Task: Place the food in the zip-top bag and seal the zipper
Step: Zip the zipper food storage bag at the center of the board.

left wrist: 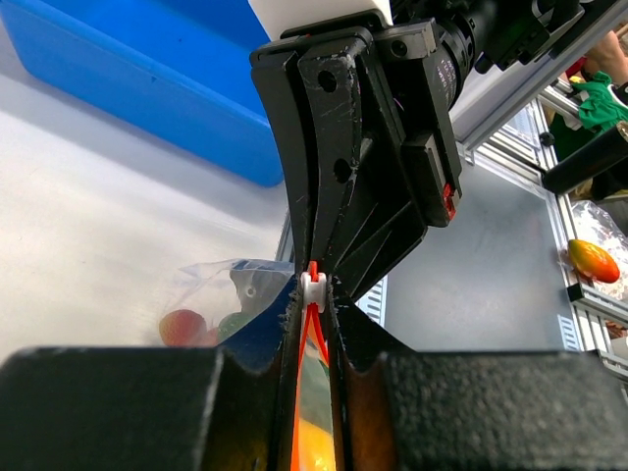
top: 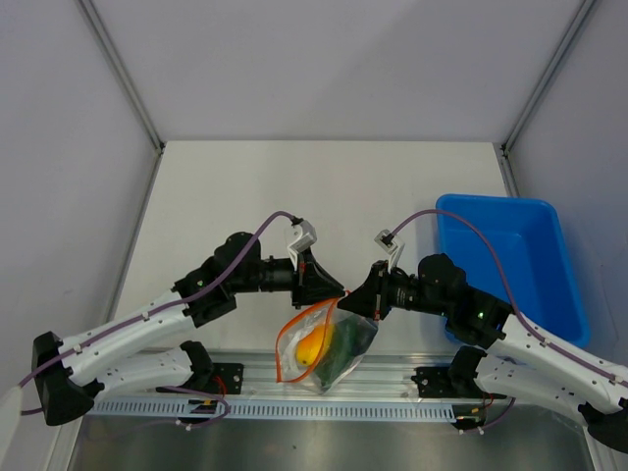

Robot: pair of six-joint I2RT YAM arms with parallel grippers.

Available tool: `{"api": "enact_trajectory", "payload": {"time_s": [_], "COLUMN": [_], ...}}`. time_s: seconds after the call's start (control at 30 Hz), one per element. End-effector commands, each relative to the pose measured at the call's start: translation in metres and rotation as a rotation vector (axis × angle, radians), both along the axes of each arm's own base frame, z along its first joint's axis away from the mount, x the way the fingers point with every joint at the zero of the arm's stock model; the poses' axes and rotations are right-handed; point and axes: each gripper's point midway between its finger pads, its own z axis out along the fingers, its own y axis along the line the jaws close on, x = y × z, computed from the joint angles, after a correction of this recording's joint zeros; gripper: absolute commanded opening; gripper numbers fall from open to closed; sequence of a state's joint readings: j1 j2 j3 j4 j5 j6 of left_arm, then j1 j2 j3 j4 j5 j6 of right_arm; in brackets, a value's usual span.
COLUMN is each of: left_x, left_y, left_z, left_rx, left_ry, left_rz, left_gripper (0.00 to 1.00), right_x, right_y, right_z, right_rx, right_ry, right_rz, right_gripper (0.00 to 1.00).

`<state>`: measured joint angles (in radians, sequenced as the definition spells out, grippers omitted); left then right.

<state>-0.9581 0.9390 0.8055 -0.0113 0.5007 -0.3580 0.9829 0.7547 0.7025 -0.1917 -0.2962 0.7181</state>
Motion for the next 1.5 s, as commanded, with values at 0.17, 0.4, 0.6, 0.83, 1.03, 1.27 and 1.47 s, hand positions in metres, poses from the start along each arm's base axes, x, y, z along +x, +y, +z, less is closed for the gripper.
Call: {"api": "enact_trajectory", "payload": {"time_s": [0.17,0.4,0.6,0.83,1.03,1.27,1.47], "left_x": [-0.006,-0.008,-0.007,-0.007,-0.008,-0.013,-0.023], "left_y": [-0.005,-0.006,-0.007,-0.007,-0.006,-0.008,-0.005], "left_z": [0.003,0.002,-0.003,-0.005,-0.013,-0.026,-0.033], "left_rx": [-0.019,-0.022,-0.014,-0.004,0.037,0.084,0.096], "left_ry": [0.01,0.016,0.022,0.038,0.109,0.178,0.2], "left_rz": [-0.041,-0.046,-0.04,-0.04,-0.027,-0.034,-0.057], "left_gripper": [0.16,0.32,0.17,0.01,0.01,0.01,0.01], "right_x": [0.003,0.004,0.003,0.009,0.022,0.032,0.037], "right_y": [0.004,0.004,0.005,0.001,-0.012,-0.023,-0.03], "right_z": [0.031,0.029,0.028,0.03,0.035,0.034,0.032], "right_rx": [0.079,0.074,0.072,0.072,0.081,0.099,0.079], "right_ry": [-0.045,-0.041,-0.036,-0.05,-0.099,-0.099,-0.111], "right_rz": [-0.012,-0.014,-0.011,-0.048,-0.161,-0.261,-0.298], "right_gripper": [0.0,0.0,0.0,0.0,0.0,0.0,0.0]}}
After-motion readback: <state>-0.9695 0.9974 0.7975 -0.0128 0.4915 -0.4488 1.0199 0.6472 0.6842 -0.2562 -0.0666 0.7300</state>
